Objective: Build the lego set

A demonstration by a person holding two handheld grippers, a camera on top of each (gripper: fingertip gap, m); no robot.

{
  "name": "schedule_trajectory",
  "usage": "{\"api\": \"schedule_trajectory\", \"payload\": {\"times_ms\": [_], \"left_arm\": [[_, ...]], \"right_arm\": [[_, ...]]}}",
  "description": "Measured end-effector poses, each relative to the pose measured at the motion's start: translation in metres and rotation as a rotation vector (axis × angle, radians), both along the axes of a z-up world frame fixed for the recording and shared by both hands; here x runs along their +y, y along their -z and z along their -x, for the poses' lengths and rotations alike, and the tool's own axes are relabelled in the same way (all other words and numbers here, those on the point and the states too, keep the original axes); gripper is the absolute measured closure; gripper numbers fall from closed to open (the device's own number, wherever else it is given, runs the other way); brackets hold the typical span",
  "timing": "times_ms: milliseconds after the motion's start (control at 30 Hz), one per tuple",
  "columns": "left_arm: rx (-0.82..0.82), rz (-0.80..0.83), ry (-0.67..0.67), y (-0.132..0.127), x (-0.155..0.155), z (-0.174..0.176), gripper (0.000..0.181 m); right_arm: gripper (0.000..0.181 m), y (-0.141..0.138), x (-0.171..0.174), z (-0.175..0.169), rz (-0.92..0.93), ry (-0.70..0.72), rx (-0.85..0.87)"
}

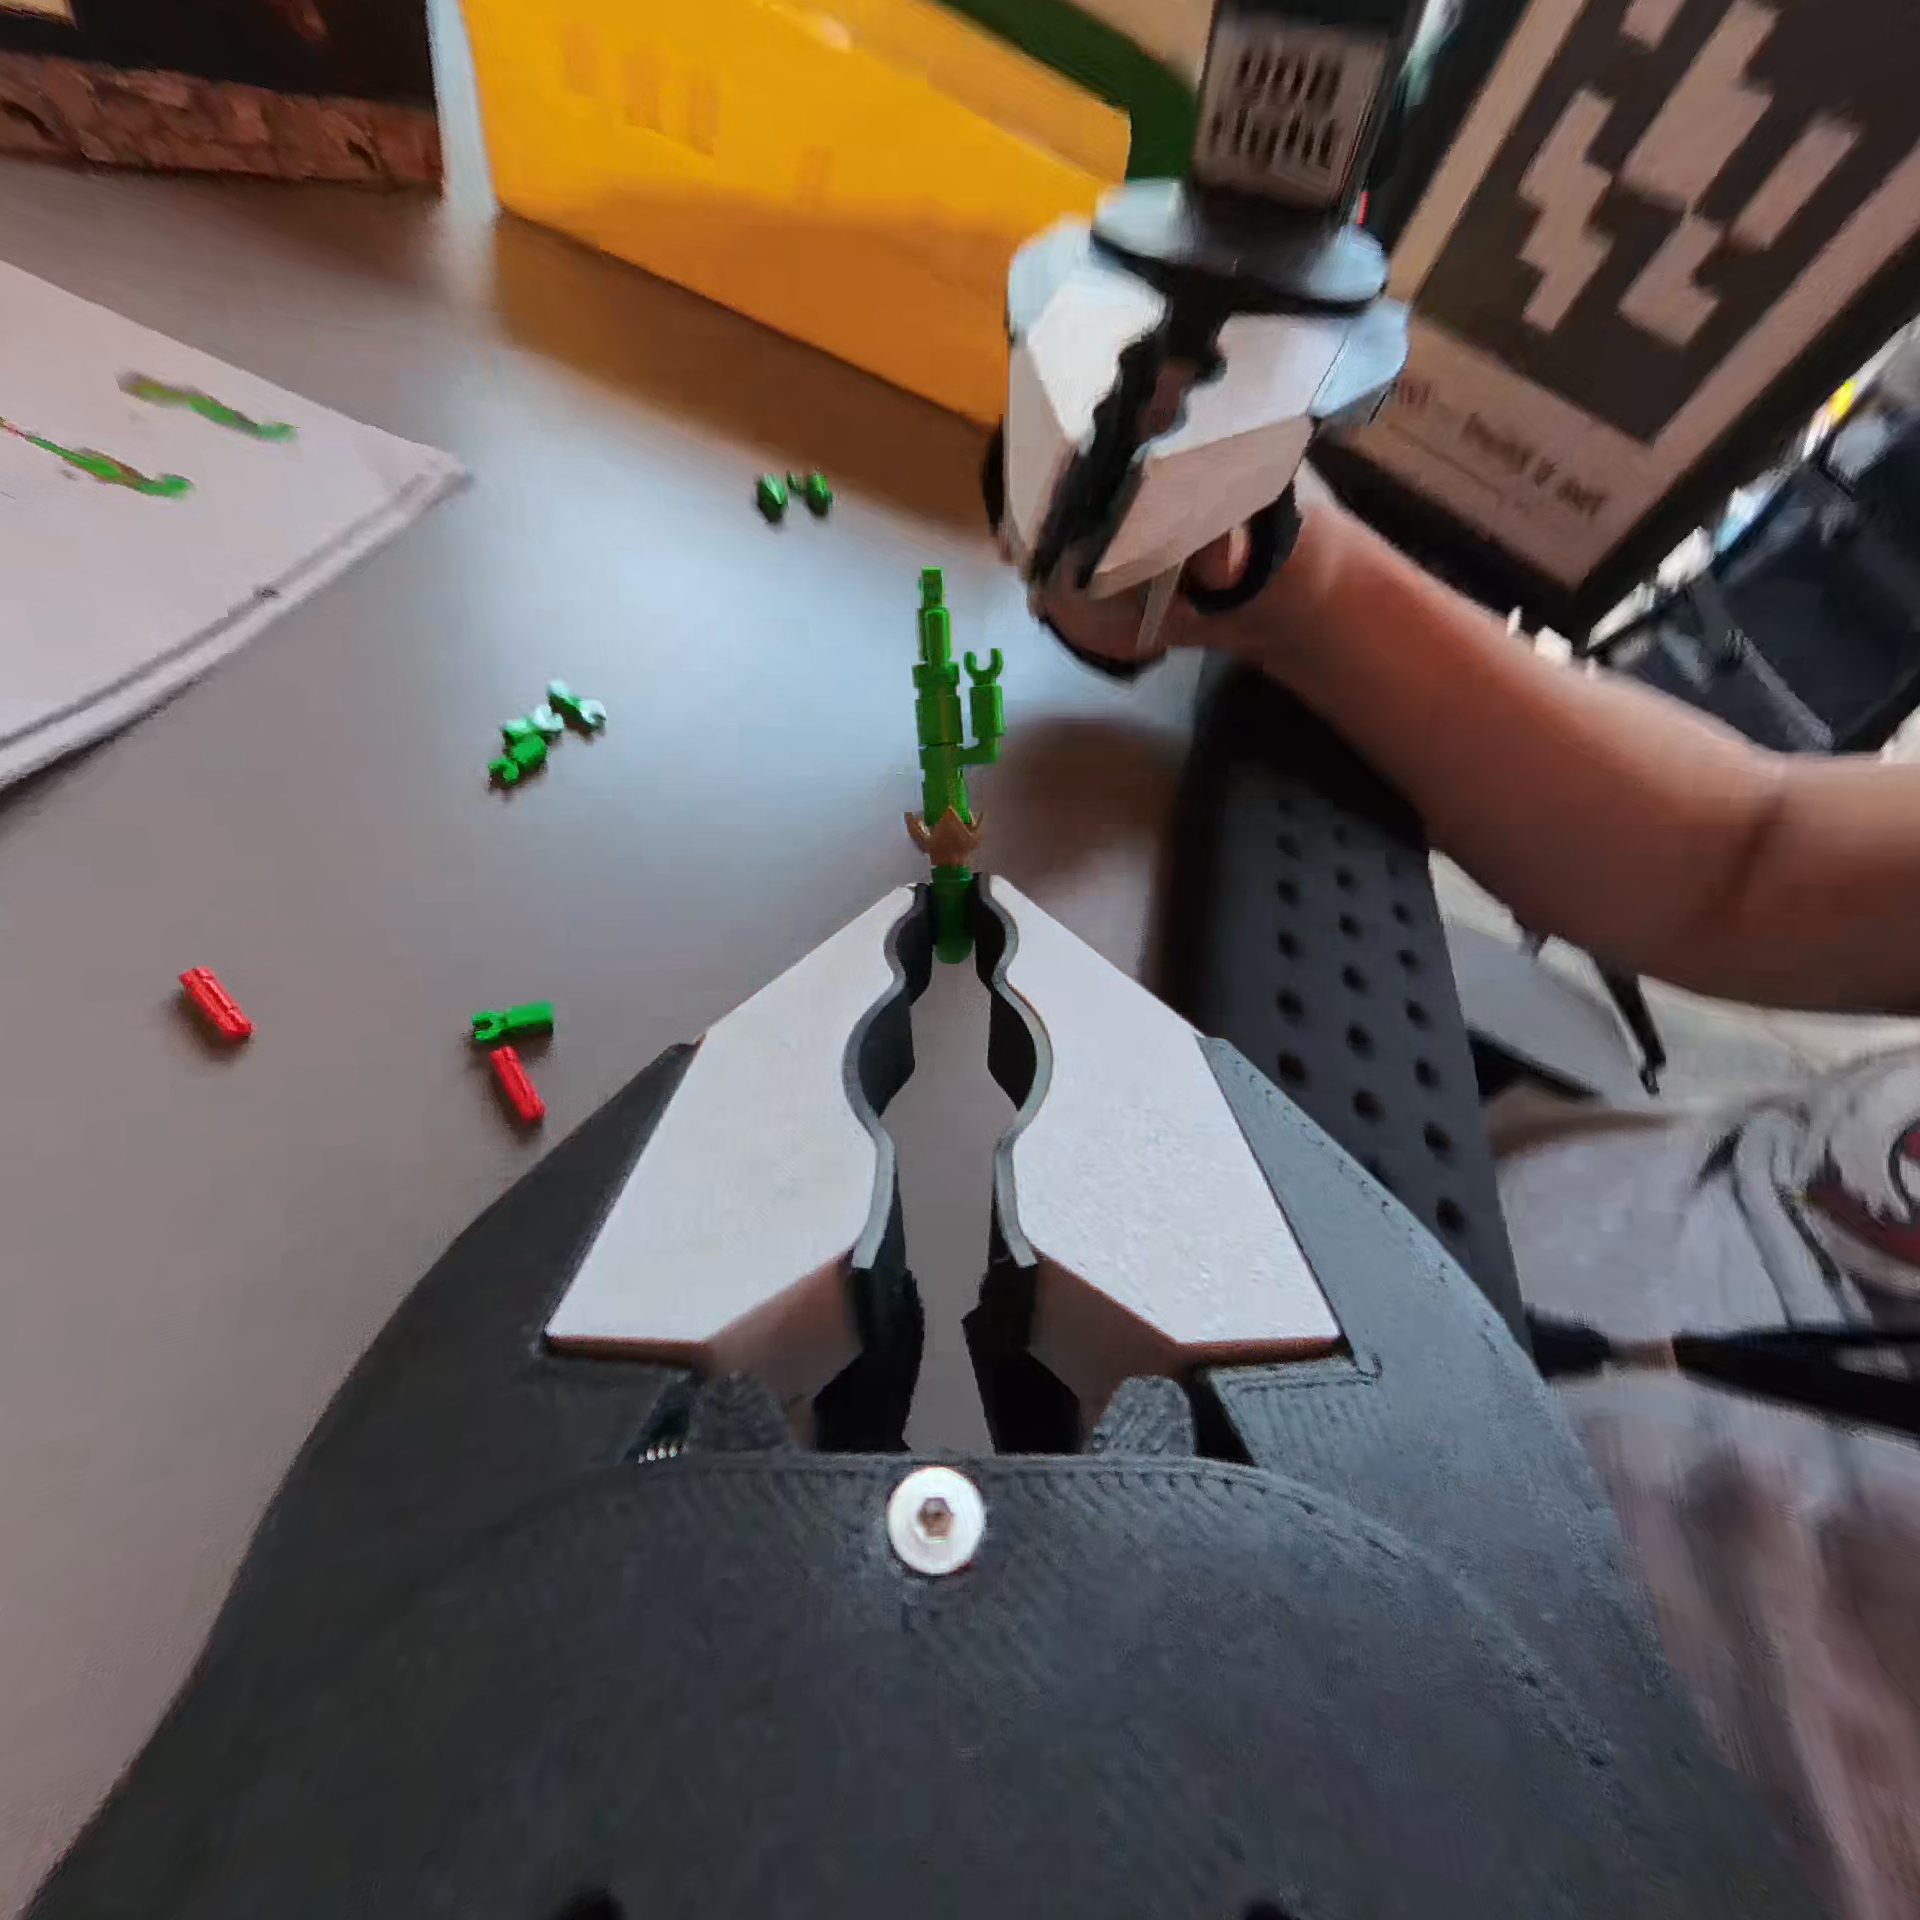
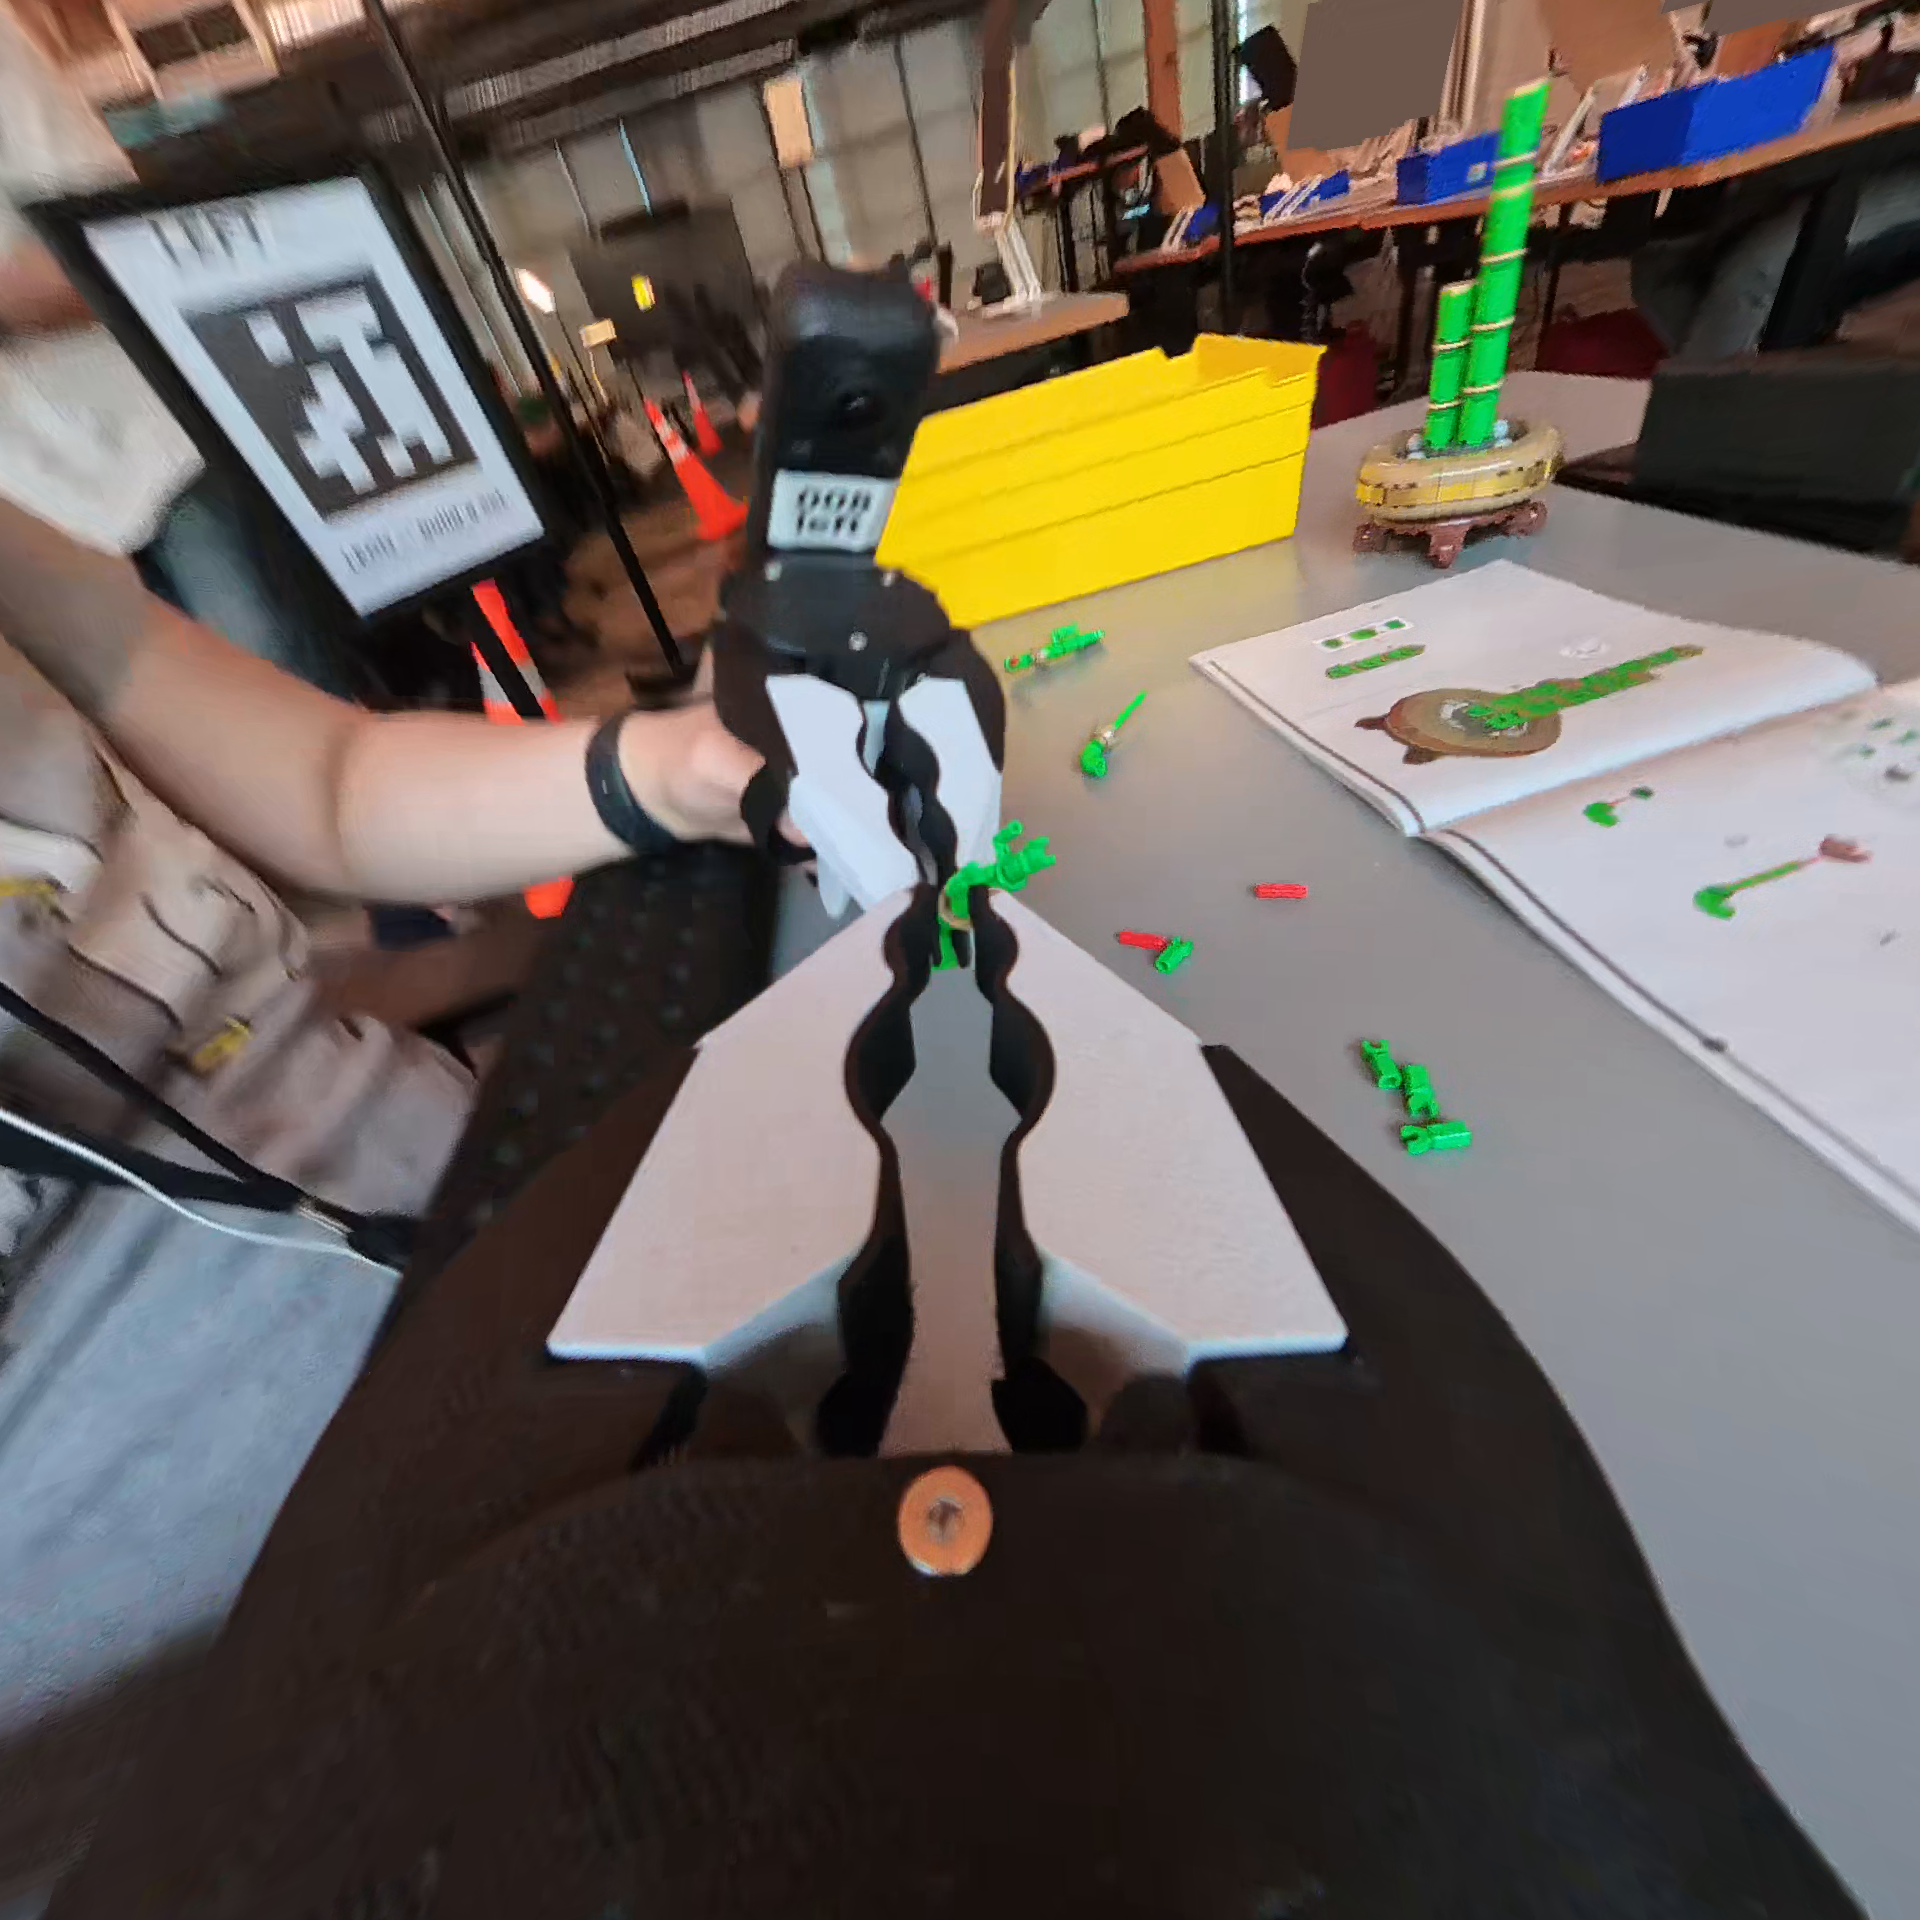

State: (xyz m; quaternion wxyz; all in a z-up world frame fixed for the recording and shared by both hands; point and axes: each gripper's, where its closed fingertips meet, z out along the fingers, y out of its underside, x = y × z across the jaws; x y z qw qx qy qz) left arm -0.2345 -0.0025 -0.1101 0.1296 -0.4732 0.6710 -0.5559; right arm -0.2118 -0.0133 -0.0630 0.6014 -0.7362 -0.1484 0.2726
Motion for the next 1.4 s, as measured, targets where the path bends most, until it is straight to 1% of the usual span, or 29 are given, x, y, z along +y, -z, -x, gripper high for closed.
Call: {"api": "schedule_trajectory", "payload": {"times_ms": [67, 167, 267, 433, 467, 567, 667, 800, 1133, 1400], "left_arm": [[0.078, -0.008, 0.115, 0.012, -0.003, 0.015, 0.175], [0.196, 0.039, 0.244, 0.025, -0.005, 0.038, 0.175], [0.222, 0.040, 0.304, 0.027, -0.008, 0.049, 0.175], [0.241, -0.012, 0.332, 0.035, -0.012, 0.052, 0.175], [0.243, -0.010, 0.339, 0.035, -0.012, 0.053, 0.175], [0.249, -0.007, 0.353, 0.036, -0.014, 0.054, 0.175], [0.260, 0.000, 0.376, 0.036, -0.016, 0.057, 0.175], [0.312, 0.033, 0.411, 0.039, -0.019, 0.060, 0.175], [0.360, 0.075, 0.444, 0.040, -0.021, 0.063, 0.175], [0.321, 0.018, 0.449, 0.041, -0.023, 0.066, 0.175]], "right_arm": [[0.160, 0.010, 0.000, 0.003, 0.000, -0.003, -0.068], [0.161, 0.019, 0.001, 0.009, 0.055, -0.049, 0.013], [0.167, 0.024, 0.001, 0.023, 0.113, -0.137, 0.093], [0.171, 0.039, 0.001, 0.040, 0.205, -0.210, 0.076], [0.174, 0.040, 0.000, 0.042, 0.217, -0.220, 0.084], [0.174, 0.043, -0.001, 0.041, 0.260, -0.220, 0.116], [0.174, 0.048, -0.005, 0.046, 0.287, -0.241, 0.085], [0.176, 0.057, -0.007, 0.052, 0.302, -0.242, -0.017], [0.176, 0.067, -0.012, 0.057, 0.354, -0.260, -0.064], [0.177, 0.070, -0.017, 0.062, 0.341, -0.263, -0.116]]}}
